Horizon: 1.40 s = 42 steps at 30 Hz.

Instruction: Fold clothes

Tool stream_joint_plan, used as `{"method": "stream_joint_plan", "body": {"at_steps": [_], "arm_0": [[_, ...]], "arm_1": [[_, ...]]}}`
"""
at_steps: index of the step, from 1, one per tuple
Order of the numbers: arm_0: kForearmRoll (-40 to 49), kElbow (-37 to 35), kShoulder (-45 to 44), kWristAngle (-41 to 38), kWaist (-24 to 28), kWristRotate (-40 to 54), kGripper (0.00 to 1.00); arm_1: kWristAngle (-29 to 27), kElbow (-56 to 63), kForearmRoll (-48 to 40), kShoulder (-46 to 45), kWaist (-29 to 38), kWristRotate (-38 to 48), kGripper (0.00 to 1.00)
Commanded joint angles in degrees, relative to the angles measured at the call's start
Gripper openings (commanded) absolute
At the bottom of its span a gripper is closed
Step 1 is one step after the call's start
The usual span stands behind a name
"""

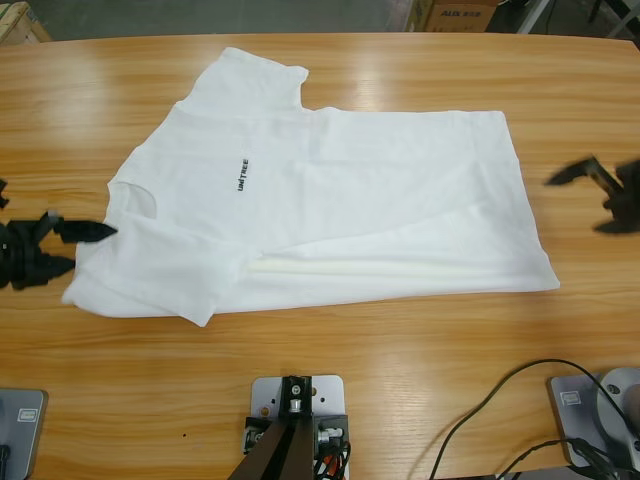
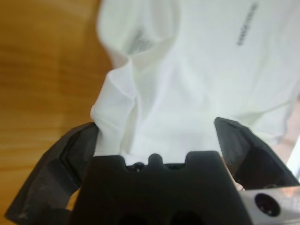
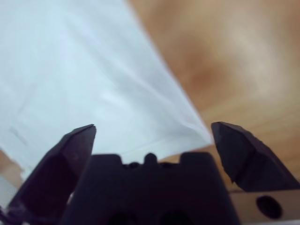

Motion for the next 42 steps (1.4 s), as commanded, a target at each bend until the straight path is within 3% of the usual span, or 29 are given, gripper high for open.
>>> {"method": "stream_joint_plan", "body": {"at_steps": [1, 11, 23, 32, 42], "arm_0": [[5.63, -8.69, 2.93, -0.8, -2.85, 6.53, 0.964], [6.36, -7.31, 3.2, -0.49, -2.85, 6.55, 0.964], [5.22, -8.11, 4.62, -0.89, -2.85, 8.69, 0.968], [5.22, -7.84, 4.85, -0.89, -2.85, 10.24, 0.968], [5.31, -7.4, 4.34, -0.89, -2.94, 12.19, 0.968]], "arm_1": [[1.79, -5.07, -2.08, 8.32, 8.87, -12.02, 0.999], [2.03, -5.84, -3.4, 11.11, 10.75, -13.32, 0.987], [12.09, -12.31, -7.87, 17.23, 37.96, -15.27, 0.977], [22.57, -20.38, -7.73, 23.38, 46.59, -19.89, 0.977], [21.44, -26.78, -6.62, 30.78, 52.37, -21.14, 0.977]]}}
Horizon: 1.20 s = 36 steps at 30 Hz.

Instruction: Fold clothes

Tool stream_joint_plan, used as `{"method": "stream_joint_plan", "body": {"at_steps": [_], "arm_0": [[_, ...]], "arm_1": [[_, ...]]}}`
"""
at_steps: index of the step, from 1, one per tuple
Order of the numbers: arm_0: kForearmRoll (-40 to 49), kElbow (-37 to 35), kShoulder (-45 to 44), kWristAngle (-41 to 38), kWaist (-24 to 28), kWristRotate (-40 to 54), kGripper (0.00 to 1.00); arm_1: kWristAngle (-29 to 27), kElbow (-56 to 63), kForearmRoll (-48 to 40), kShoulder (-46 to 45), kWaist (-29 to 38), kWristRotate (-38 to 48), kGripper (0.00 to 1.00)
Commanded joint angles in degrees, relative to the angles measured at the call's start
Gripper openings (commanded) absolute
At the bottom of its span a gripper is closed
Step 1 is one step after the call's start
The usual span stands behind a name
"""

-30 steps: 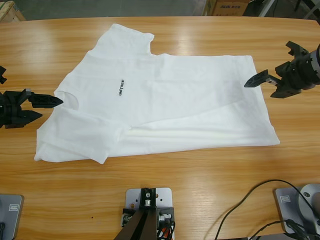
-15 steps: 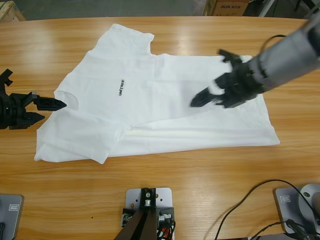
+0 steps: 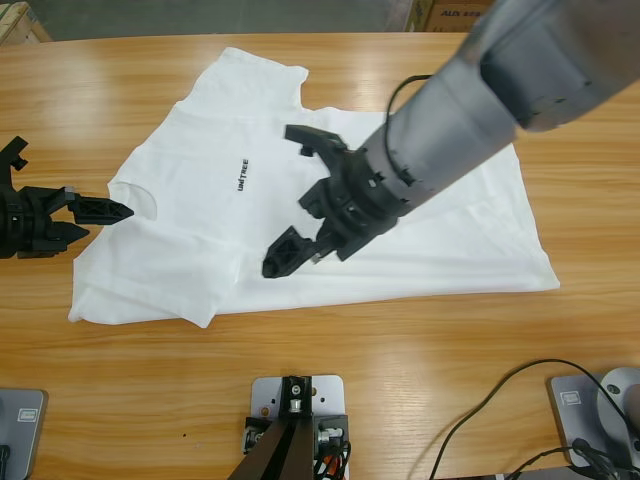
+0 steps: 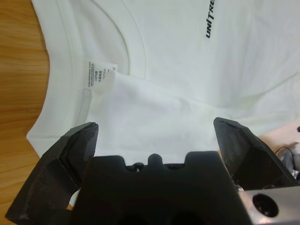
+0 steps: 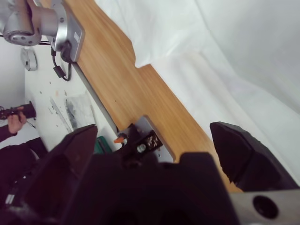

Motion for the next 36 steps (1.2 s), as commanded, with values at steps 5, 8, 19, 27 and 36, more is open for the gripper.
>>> {"method": "stream_joint_plan", "body": {"at_steps": [5, 8, 19, 27, 36], "arm_0": [[-0.39, 0.85, 1.46, -0.83, -0.51, 1.63, 0.968], [-0.39, 0.73, 1.64, -0.78, -0.51, 1.89, 0.968], [-0.39, 0.64, 1.55, -0.85, -0.51, 1.98, 0.968], [-0.39, 0.55, 1.9, -0.85, -0.51, 2.07, 0.968], [-0.31, 0.46, 1.9, -0.94, -0.51, 2.07, 0.968]], "arm_1": [[4.44, -6.84, 0.54, 10.38, 6.15, -1.44, 0.977], [6.06, -7.83, 0.54, 12.23, 6.46, -1.54, 0.977], [8.1, -11.47, 0.45, 18.11, 6.55, -2.23, 0.977], [7.67, -12.77, 0.54, 20.89, 6.55, -2.58, 0.977], [5.71, -12.91, 0.5, 22.74, 6.46, -2.58, 0.977]]}}
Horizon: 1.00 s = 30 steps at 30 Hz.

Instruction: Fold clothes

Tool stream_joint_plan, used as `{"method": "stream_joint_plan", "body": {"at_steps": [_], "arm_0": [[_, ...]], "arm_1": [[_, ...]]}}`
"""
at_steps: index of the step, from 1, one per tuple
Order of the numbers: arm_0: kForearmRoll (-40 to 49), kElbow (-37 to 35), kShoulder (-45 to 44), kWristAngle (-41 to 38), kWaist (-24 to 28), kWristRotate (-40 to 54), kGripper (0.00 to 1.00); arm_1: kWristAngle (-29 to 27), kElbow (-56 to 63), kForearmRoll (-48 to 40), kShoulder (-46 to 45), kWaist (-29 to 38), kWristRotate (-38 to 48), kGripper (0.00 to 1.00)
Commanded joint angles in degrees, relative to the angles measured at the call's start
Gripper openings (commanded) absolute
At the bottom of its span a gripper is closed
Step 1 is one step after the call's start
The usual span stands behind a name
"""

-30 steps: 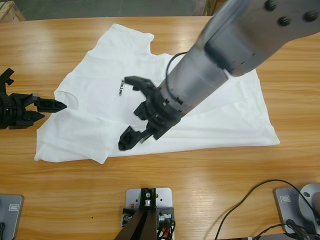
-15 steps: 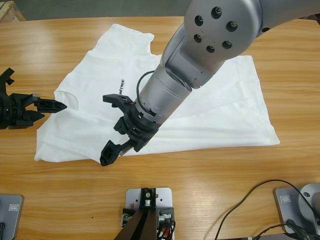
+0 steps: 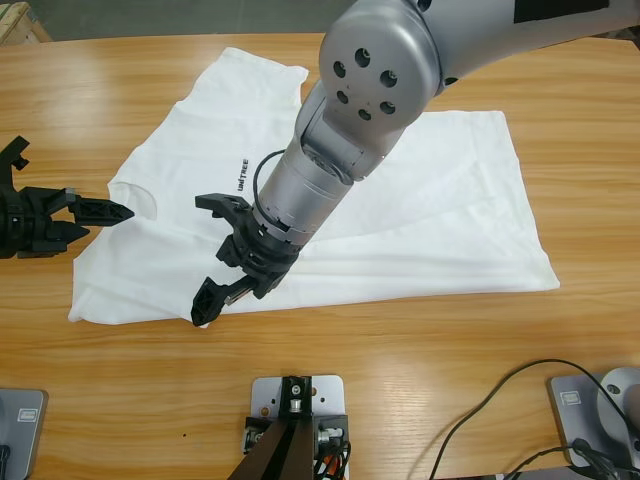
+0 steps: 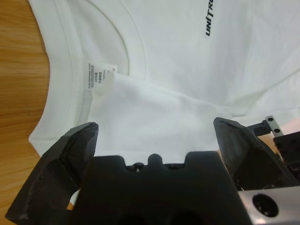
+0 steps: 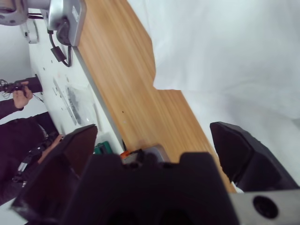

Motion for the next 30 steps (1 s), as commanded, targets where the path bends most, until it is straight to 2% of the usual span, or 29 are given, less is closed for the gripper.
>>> {"method": "stream_joint_plan", "body": {"at_steps": [1, 19, 30], "arm_0": [[-0.31, 0.46, 1.81, -0.93, -0.51, 0.67, 0.968], [-0.22, 0.22, 2.59, -1.29, -0.51, 0.67, 0.968], [-0.22, 0.11, 3.22, -1.29, -0.58, 0.81, 0.968]], "arm_1": [[-1.92, -0.42, 0.33, 4.29, 0.37, -0.67, 0.978], [-2.89, -3.64, 0.63, 6.34, -4.23, -1.39, 0.982], [-2.83, -7.53, 4.08, 7.5, -5.37, -2.85, 0.982]]}}
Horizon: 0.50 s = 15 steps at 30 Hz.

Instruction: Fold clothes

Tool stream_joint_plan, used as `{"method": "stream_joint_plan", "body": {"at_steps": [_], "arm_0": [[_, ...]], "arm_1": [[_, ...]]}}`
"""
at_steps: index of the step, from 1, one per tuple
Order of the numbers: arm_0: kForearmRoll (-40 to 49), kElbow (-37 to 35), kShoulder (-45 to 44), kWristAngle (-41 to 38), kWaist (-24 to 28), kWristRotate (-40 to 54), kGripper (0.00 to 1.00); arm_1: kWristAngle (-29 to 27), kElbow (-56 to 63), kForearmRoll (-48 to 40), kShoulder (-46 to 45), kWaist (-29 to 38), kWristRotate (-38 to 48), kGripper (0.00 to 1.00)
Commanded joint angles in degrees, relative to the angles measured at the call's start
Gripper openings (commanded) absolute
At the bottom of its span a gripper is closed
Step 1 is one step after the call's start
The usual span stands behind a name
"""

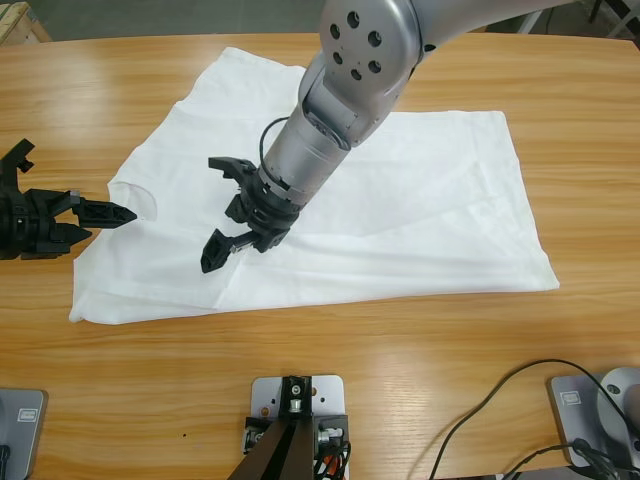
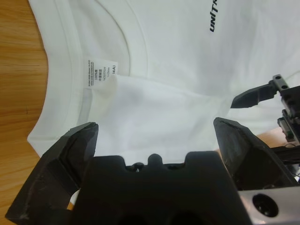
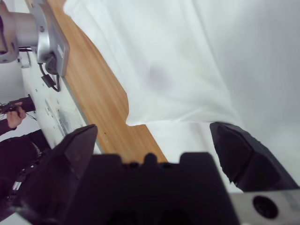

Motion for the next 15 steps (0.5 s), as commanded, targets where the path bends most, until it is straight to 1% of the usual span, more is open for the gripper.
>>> {"method": "stream_joint_plan", "body": {"at_steps": [1, 5, 9, 12, 15], "arm_0": [[-0.22, 0.11, 2.16, -1.1, -0.6, 0.83, 0.968], [-0.22, 0.11, 2.16, -1.1, -0.6, 0.83, 0.968], [-0.22, 0.11, 2.07, -1.1, -0.6, 0.83, 0.968], [-0.2, 0.11, 1.91, -1.1, -0.6, 0.82, 0.968], [-0.13, 0.2, 1.65, -1.1, -0.6, 0.75, 0.968]], "arm_1": [[-0.52, -0.98, 1.64, 4.29, -0.67, -0.93, 0.982], [-0.62, -0.86, 2.55, 5.1, -0.67, -1.35, 0.982], [-2.87, -0.74, 2.69, 3.37, -0.83, -1.37, 0.982], [-3.0, -0.89, 2.69, 2.81, -1.55, -1.69, 0.982], [-4.35, -0.89, 3.78, 0.46, -1.88, -2.65, 0.982]]}}
